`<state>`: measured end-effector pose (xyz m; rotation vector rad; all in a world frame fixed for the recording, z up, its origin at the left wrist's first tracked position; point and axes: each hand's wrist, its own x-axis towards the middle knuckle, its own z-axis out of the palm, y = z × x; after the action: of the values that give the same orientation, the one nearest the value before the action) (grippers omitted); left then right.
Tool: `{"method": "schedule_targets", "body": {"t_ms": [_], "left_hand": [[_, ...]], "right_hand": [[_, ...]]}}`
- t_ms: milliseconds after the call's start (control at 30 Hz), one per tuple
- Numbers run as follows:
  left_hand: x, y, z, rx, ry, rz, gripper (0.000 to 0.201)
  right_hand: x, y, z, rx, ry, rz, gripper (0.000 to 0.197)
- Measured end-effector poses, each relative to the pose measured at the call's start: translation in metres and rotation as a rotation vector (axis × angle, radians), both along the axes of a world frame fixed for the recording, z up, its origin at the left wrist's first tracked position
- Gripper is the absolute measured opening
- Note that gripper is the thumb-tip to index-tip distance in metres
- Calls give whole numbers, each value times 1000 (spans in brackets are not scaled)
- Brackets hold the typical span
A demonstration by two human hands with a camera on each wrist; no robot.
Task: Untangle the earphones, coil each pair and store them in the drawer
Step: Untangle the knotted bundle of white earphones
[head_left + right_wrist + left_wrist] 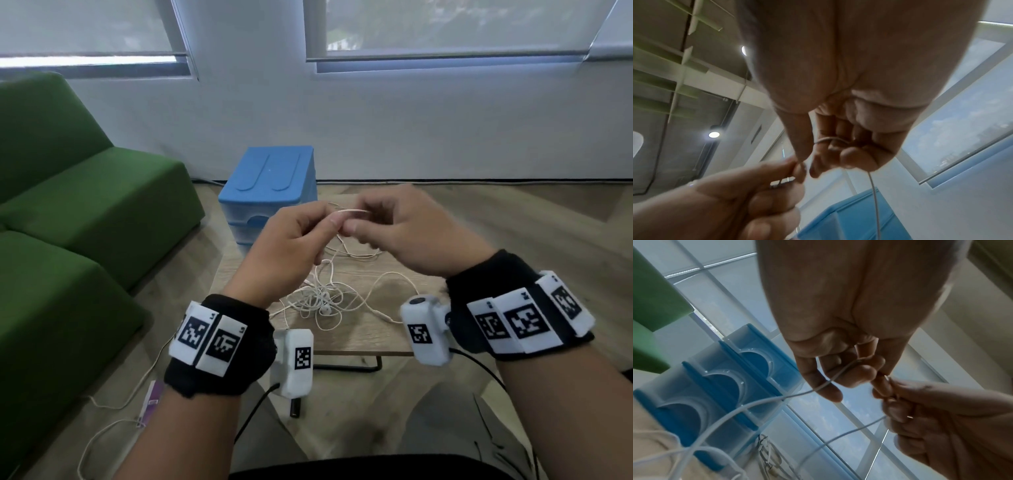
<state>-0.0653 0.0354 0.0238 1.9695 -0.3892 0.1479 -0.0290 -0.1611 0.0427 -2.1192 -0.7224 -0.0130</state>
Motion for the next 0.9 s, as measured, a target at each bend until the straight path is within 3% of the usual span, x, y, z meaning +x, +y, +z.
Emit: {"method": "schedule_targets", "body": {"t_ms": [267,400,467,600,667,733,800,833,900], "left_hand": [[4,17,-27,-135,117,66,27],[5,16,-37,-193,165,89,25],[6,15,-37,-262,177,102,24],[8,10,-25,-309,136,166,22],[10,6,-17,-282,106,176,21],[12,1,-11,-204,70,142,21],[14,-3,-5,-128,36,70,20],[15,-5,-3,-95,21,39,19],[16,-8,0,-59,1,15,19]], "right_hand": [[20,-45,5,582,29,-495,26],[22,-57,4,698,45,-657,22],[23,-58,-2,642,59,-707,23],[16,-48,-14,145,215,-590,16],[9,-38,-19,-35,171,-527,32],[2,-27,-16,-40,86,-414,61],[-1,-18,-12,9,62,-224,73],[-1,-14,-10,10,73,-136,69],[0,-9,-6,-3,93,-18,36]]}}
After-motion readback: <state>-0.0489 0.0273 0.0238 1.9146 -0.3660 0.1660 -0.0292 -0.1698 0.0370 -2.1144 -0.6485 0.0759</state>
